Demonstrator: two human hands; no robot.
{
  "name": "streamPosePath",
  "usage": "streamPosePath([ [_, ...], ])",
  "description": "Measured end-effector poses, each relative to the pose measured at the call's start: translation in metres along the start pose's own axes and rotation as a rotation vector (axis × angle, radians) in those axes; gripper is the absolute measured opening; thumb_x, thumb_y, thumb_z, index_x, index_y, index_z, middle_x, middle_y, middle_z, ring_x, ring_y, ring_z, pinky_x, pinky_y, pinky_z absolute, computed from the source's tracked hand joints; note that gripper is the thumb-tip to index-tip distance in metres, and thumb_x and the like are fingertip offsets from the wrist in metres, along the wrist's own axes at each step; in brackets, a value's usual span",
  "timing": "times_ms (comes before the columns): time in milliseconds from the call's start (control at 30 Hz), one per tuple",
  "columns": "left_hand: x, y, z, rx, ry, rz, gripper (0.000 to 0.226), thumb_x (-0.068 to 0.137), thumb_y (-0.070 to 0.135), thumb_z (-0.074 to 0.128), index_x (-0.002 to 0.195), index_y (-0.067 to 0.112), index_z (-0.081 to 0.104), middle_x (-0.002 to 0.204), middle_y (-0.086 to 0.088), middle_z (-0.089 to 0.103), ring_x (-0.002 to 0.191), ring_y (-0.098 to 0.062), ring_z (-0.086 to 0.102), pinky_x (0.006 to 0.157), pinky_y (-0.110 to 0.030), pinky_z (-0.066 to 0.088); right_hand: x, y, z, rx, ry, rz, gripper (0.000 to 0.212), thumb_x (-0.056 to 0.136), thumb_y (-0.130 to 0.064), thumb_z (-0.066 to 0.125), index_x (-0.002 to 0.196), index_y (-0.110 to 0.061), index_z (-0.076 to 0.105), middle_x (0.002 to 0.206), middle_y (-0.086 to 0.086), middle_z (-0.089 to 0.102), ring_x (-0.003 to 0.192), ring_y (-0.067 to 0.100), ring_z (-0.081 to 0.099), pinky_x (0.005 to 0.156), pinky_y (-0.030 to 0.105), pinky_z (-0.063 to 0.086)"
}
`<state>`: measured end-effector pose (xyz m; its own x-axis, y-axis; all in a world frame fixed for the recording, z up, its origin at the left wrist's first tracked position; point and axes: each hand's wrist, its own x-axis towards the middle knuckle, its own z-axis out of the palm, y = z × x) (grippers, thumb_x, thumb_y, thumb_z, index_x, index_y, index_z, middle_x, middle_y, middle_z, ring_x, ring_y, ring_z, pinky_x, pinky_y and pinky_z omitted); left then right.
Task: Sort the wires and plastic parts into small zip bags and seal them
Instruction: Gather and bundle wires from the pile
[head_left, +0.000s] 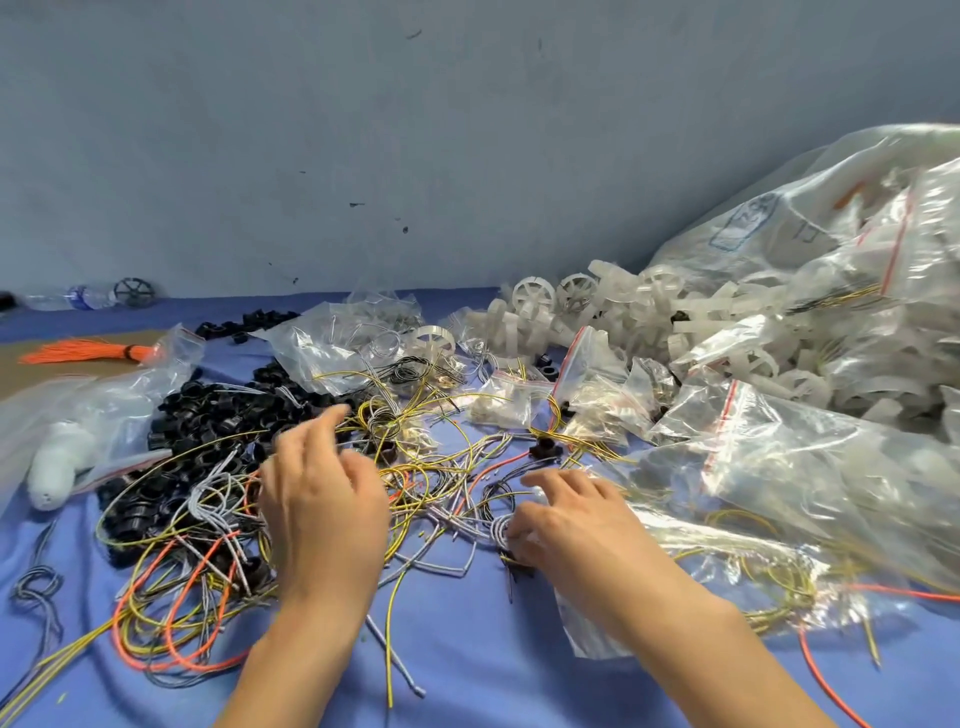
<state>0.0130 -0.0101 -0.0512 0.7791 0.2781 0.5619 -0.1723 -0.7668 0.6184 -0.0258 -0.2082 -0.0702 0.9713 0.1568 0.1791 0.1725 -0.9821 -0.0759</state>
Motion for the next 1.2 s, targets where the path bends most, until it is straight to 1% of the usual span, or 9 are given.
streamPosePath([
  [133,-0.016,0.012,0.004,-0.057,-0.244,0.408,0.032,0.093,0.013,0.049,0.121,0.022,0.061,0.122,0.004,0.058,0.113,-0.019,0.048,0.099,-0.034,0.037,-0.002,0.005,0.003,0.003,0.010,-0.094,0.021,0.099,-0.032,0.046,0.116,-0.030,0.059,0.152,-0.006,0.031,0.142,0.017,0.023,0.113,0.035,0.020],
  [233,-0.028,0.010,0.007,-0.038,-0.404,0.610,0.033,0.095,0.028,0.046,0.125,0.027,0.061,0.124,0.011,0.059,0.119,-0.014,0.050,0.103,-0.035,0.037,-0.001,0.011,0.001,0.251,0.146,-0.136,0.016,0.099,-0.021,0.053,0.112,-0.019,0.061,0.143,0.002,0.044,0.138,0.020,0.033,0.109,0.033,0.028],
  [300,-0.029,0.010,0.006,-0.040,-0.427,0.659,0.034,0.098,0.036,0.041,0.125,0.027,0.061,0.116,0.014,0.063,0.111,-0.013,0.055,0.098,-0.035,0.039,0.001,0.014,-0.008,0.474,0.229,-0.110,0.012,0.099,-0.017,0.053,0.106,-0.014,0.062,0.136,0.003,0.049,0.132,0.016,0.039,0.105,0.026,0.031],
  [433,-0.026,0.015,0.004,-0.055,-0.293,0.646,0.033,0.099,0.035,0.039,0.116,0.024,0.065,0.096,0.012,0.066,0.091,-0.014,0.062,0.085,-0.033,0.043,-0.003,0.009,-0.023,0.800,0.175,-0.048,0.010,0.101,-0.024,0.050,0.096,-0.027,0.059,0.128,-0.013,0.051,0.126,-0.003,0.039,0.097,0.007,0.029],
  [600,-0.021,0.021,0.001,-0.351,-0.185,0.229,0.020,0.101,0.028,0.048,0.103,0.029,0.068,0.076,0.015,0.066,0.073,-0.007,0.062,0.067,-0.022,0.047,-0.008,0.018,-0.039,0.739,0.348,0.110,0.026,0.093,-0.046,0.056,0.108,-0.026,0.060,0.109,-0.013,0.058,0.103,0.002,0.054,0.090,0.021,0.041],
  [767,-0.005,0.024,-0.001,-1.180,-0.383,-0.696,0.021,0.101,0.020,0.048,0.094,0.013,0.066,0.054,0.008,0.051,0.048,-0.008,0.049,0.045,-0.016,0.048,-0.025,0.008,-0.028,0.238,0.138,0.279,0.054,0.082,-0.065,0.051,0.123,-0.031,0.042,0.116,-0.007,0.047,0.109,0.019,0.054,0.087,0.036,0.044],
  [900,-0.011,0.023,0.002,-1.066,-0.585,-0.696,0.019,0.100,0.017,0.050,0.100,0.006,0.065,0.051,0.004,0.046,0.039,-0.007,0.046,0.043,-0.020,0.048,-0.029,0.006,-0.016,0.087,0.095,0.312,0.036,0.091,-0.047,0.045,0.120,-0.026,0.039,0.118,-0.002,0.049,0.108,0.025,0.057,0.077,0.036,0.039],
  [1067,-0.030,0.030,0.003,-0.684,-0.852,-0.585,0.019,0.101,0.015,0.047,0.101,0.003,0.062,0.046,-0.005,0.046,0.043,-0.021,0.058,0.050,-0.036,0.056,-0.030,0.016,-0.018,0.343,0.190,0.413,0.013,0.094,-0.032,0.043,0.104,-0.028,0.049,0.096,-0.007,0.061,0.092,0.022,0.059,0.070,0.034,0.044],
  [1200,-0.027,0.036,-0.007,-1.297,-1.041,-1.115,0.009,0.092,0.008,0.052,0.085,0.005,0.056,0.049,0.000,0.038,0.053,-0.024,0.067,0.072,-0.059,0.057,-0.031,0.022,-0.022,0.407,0.295,0.461,0.010,0.093,-0.035,0.045,0.097,-0.029,0.052,0.084,-0.005,0.063,0.081,0.024,0.058,0.068,0.036,0.047],
])
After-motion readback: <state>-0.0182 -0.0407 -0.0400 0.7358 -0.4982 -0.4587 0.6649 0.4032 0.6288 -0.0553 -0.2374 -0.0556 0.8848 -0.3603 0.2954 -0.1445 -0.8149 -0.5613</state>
